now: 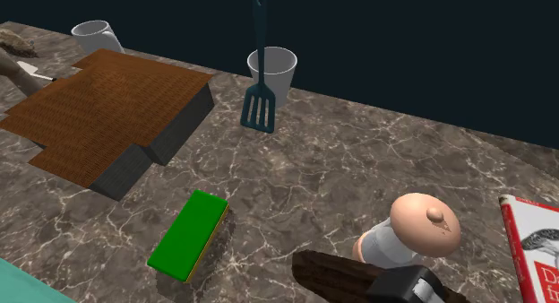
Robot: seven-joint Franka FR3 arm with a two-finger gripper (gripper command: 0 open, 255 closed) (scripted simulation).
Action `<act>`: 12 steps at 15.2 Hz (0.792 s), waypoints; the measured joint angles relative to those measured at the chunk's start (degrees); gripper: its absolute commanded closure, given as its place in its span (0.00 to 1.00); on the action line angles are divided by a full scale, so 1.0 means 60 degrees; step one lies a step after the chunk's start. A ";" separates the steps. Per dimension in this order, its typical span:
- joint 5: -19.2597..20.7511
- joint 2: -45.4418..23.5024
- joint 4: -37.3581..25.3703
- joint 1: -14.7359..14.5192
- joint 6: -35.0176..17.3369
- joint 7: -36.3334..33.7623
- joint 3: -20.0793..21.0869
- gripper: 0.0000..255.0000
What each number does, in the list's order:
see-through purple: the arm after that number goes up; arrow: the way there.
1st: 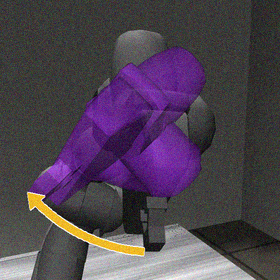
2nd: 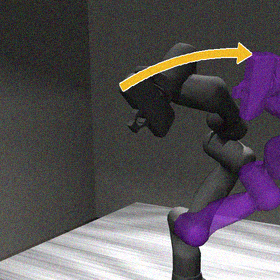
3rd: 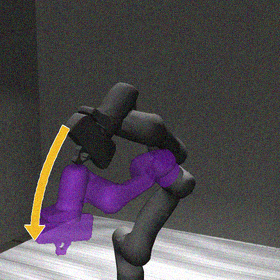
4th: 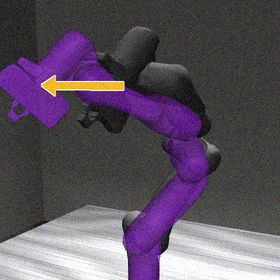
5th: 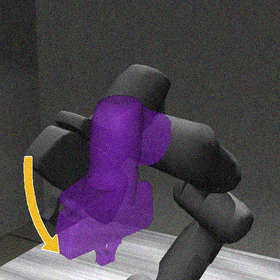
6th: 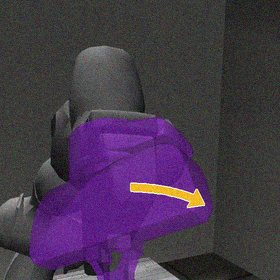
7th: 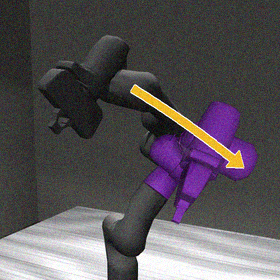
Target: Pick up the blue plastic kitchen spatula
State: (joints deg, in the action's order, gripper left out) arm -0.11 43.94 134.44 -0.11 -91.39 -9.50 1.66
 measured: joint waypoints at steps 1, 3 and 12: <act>0.0000 0.0000 0.0000 0.0000 0.0000 0.0000 0.0000 0.00; -0.0098 -0.0059 0.0037 -0.0098 -0.0399 -0.0134 0.0193 0.00; -0.0477 -0.0600 0.0548 -0.0655 -0.3701 -0.1177 0.1723 0.00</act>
State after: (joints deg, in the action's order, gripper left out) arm -2.98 40.34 137.73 -4.04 -113.60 -16.56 11.99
